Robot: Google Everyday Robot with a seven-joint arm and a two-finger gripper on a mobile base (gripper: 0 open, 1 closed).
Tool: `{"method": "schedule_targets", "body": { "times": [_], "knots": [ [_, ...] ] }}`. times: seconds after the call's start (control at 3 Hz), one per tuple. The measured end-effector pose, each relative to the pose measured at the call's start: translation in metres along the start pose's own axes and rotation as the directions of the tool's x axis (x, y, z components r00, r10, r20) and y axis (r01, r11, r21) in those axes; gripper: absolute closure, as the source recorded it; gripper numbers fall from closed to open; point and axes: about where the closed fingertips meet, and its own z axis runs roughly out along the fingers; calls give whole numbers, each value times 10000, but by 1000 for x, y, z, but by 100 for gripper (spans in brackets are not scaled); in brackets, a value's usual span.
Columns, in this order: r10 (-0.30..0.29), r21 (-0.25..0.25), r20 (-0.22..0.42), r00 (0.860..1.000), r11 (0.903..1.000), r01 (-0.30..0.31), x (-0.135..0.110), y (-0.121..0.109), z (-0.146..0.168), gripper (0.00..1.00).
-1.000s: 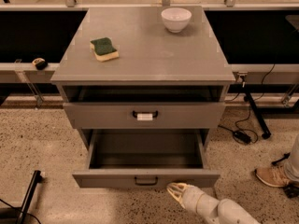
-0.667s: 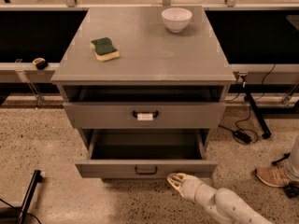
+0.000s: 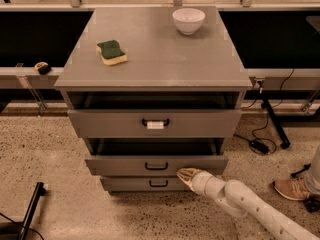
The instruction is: Close middle drawer
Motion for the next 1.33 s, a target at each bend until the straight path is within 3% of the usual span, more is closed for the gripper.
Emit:
{"method": "schedule_targets", "body": {
  "times": [0.33, 0.67, 1.0, 1.33],
  "knots": [
    [-181, -154, 71, 9998, 9997, 182, -8, -16, 14, 100],
    [-289, -423, 228, 9993, 9987, 298, -9, -19, 17, 100],
    [-566, -1226, 506, 9971, 9905, 625, -2, 8, -5, 100],
    [-1787, -2478, 385, 9831, 9514, 1827, -26, 45, -33, 100]
  ]
}}
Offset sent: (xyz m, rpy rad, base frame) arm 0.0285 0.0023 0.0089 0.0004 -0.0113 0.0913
